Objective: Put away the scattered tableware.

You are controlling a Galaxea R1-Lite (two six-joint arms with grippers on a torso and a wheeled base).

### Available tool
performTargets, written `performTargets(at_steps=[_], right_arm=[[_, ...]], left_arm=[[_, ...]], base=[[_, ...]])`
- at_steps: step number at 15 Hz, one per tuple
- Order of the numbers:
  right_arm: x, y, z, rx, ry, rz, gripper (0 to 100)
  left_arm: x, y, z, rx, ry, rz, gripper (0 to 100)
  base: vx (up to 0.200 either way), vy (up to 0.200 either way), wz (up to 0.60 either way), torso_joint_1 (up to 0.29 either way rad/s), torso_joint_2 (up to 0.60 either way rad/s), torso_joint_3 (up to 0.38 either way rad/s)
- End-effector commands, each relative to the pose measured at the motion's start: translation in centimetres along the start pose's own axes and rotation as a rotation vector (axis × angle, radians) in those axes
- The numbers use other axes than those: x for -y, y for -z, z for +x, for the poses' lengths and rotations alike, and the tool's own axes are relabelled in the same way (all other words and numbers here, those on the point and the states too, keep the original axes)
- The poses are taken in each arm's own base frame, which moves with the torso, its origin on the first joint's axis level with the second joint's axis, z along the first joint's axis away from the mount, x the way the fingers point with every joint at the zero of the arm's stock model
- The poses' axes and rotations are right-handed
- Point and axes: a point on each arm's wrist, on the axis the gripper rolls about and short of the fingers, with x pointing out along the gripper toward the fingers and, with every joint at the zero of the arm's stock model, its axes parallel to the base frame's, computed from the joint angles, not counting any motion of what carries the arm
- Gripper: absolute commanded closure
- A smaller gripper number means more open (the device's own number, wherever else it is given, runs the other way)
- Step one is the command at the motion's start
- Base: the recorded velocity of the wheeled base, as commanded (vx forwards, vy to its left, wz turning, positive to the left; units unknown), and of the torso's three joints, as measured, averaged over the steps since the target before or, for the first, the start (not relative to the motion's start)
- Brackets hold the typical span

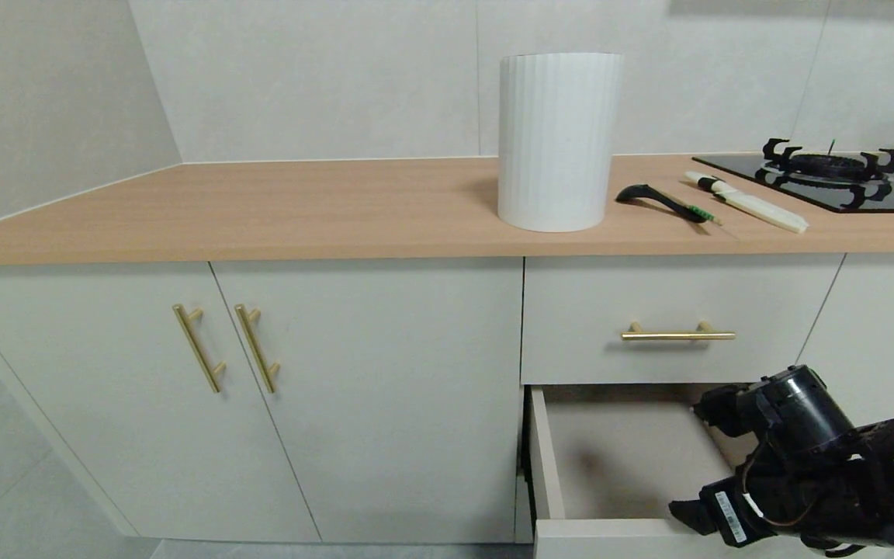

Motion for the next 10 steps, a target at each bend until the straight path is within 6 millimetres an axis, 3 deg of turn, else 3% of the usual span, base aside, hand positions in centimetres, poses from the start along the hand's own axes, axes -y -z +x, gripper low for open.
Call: performTargets(at_steps=[1,10], right_arm=[[-0.3,0.3,-1.3,-0.013,-0.016,-0.046,0],[-0.3,2.3,-4.6,-0.189,-0.096,-0.246,0]], left_arm=[[0.0,0.0,0.0,0.0,0.001,0.0,0],[0.0,0.0,0.0,0.0,0.001,0.0,0]], base=[[0.0,0.0,0.0,0.0,0.0,0.0],[0.0,0.0,0.0,0.0,0.0,0.0]])
